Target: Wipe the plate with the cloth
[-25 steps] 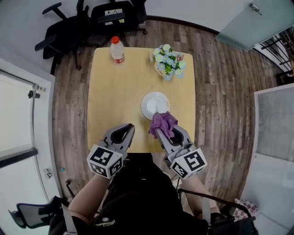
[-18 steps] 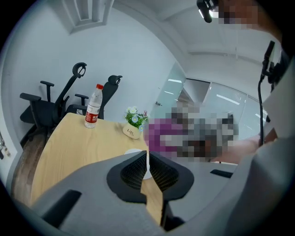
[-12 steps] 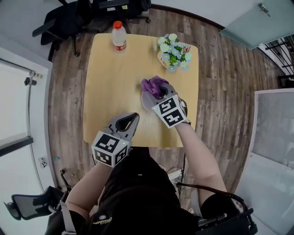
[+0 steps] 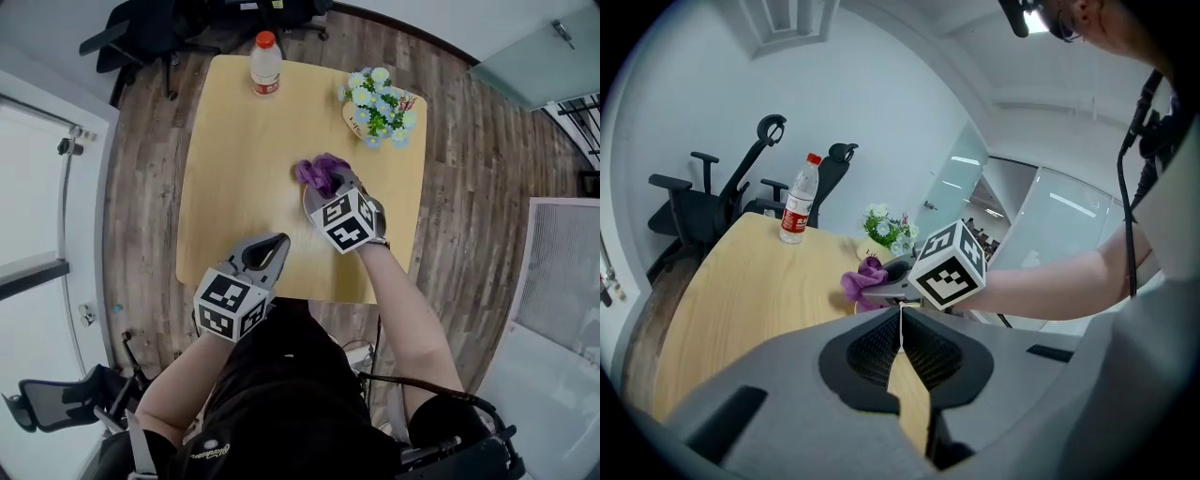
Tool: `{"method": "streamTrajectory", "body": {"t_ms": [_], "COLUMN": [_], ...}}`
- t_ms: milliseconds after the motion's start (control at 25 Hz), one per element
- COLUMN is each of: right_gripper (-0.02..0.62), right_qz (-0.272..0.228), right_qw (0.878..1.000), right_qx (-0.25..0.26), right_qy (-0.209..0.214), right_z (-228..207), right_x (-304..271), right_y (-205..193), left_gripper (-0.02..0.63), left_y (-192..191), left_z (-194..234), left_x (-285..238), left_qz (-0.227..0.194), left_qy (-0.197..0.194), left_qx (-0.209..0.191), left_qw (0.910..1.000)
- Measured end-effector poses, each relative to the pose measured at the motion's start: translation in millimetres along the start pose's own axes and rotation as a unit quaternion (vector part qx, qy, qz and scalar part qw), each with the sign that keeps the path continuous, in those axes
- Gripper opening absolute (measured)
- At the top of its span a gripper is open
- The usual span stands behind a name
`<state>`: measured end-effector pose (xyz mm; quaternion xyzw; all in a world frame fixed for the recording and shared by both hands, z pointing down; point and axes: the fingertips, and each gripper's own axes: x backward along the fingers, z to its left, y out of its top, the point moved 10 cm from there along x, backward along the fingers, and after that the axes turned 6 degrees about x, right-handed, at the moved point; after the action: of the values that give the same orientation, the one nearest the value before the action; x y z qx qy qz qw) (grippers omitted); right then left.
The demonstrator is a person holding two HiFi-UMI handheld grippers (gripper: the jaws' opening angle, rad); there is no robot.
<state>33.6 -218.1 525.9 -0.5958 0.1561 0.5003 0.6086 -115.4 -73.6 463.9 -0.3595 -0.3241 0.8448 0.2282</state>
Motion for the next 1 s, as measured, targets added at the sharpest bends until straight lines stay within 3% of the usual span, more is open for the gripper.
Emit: {"method": "streamTrajectory", "body": {"t_ms": [560,800,1000], "right_gripper": [0.107,0.109,0.108], "right_qz": [-0.013,-0.018,-0.016], "right_qw": [0.998,0.998,1.000], "right_qx": [0.002,-0.008,-0.006], "right_qy": [0.068,0.063,0.017], "right_z": [73.0,67.9,28.8], "right_x": [30.0,32.0,31.2], "right_y": [-21.6,-23.5,-19.3], "left_gripper": [0.012,0.012,0.012], "left_y": [-0.8,-5.4,-4.1], "left_z": [-3.7,-4.1,-5.9], "left_x": [-10.7,-16.2,-18.4], "left_qz": [0.013,0.022,0.021], "left_qy": [-0.014,-0.013,-0.015], "left_qx": [-0.003,-0.004,-0.007], "left_qw": [0.9998,0.9997,0.9996]}}
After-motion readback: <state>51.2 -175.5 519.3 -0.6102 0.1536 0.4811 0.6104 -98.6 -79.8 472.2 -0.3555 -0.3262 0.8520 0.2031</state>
